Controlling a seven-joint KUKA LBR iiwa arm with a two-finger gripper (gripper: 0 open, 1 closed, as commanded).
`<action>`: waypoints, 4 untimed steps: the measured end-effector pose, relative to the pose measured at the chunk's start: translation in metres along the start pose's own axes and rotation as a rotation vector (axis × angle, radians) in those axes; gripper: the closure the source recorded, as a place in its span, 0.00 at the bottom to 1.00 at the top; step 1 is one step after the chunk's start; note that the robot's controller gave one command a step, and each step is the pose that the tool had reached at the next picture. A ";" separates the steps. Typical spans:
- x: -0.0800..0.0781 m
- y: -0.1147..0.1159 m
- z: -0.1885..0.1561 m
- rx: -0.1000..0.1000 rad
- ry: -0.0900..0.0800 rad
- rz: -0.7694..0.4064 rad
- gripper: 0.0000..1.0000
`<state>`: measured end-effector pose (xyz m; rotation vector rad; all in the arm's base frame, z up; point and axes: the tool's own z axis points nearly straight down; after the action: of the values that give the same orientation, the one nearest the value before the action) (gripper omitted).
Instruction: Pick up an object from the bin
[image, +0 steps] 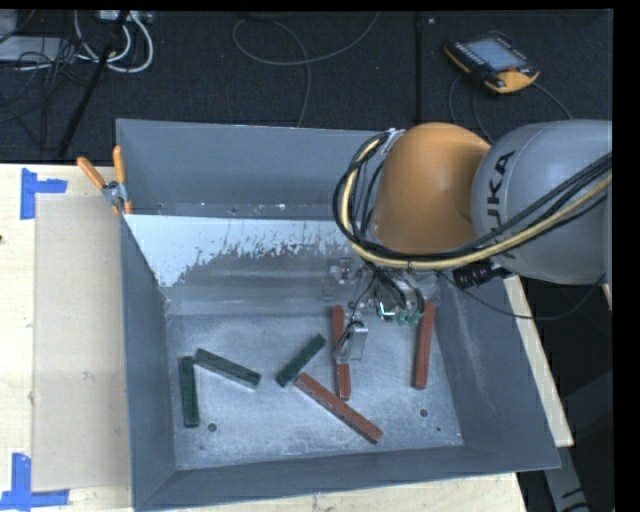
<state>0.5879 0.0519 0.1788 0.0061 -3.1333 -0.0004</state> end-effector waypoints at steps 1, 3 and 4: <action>-0.002 0.000 -0.004 0.000 -0.007 0.001 0.00; -0.002 0.017 0.079 0.000 -0.003 0.105 0.00; 0.001 0.010 0.101 -0.001 -0.009 0.111 0.00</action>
Offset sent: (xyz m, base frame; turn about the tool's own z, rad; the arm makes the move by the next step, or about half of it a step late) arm -0.0267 0.0347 -0.1088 0.0560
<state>0.5858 0.0622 0.0777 -0.1688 -3.1381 -0.0010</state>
